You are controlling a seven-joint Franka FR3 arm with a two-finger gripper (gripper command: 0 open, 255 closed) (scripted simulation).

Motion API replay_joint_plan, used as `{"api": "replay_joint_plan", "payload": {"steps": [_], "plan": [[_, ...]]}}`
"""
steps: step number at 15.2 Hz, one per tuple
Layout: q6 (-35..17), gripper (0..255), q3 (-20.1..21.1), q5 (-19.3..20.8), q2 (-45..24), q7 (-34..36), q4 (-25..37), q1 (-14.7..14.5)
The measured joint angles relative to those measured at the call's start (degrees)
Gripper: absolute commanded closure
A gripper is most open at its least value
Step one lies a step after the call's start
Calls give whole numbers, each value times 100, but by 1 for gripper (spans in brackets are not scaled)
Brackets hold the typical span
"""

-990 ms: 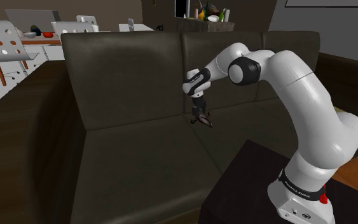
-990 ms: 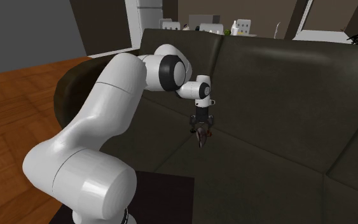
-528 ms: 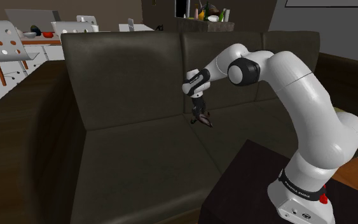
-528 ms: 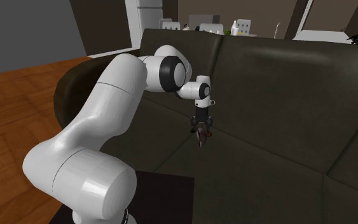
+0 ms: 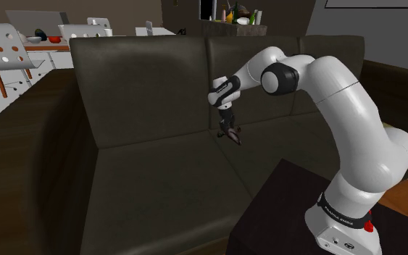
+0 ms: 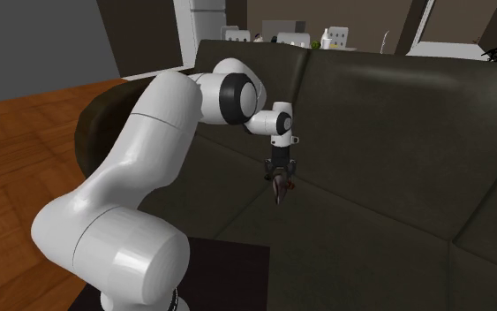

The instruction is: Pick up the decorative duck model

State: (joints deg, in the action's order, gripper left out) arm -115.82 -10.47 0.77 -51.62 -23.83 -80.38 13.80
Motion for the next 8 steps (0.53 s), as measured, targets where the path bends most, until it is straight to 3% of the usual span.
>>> {"api": "replay_joint_plan", "payload": {"steps": [8], "plan": [[376,255,-37,33,396,-35,-17,-28]]}}
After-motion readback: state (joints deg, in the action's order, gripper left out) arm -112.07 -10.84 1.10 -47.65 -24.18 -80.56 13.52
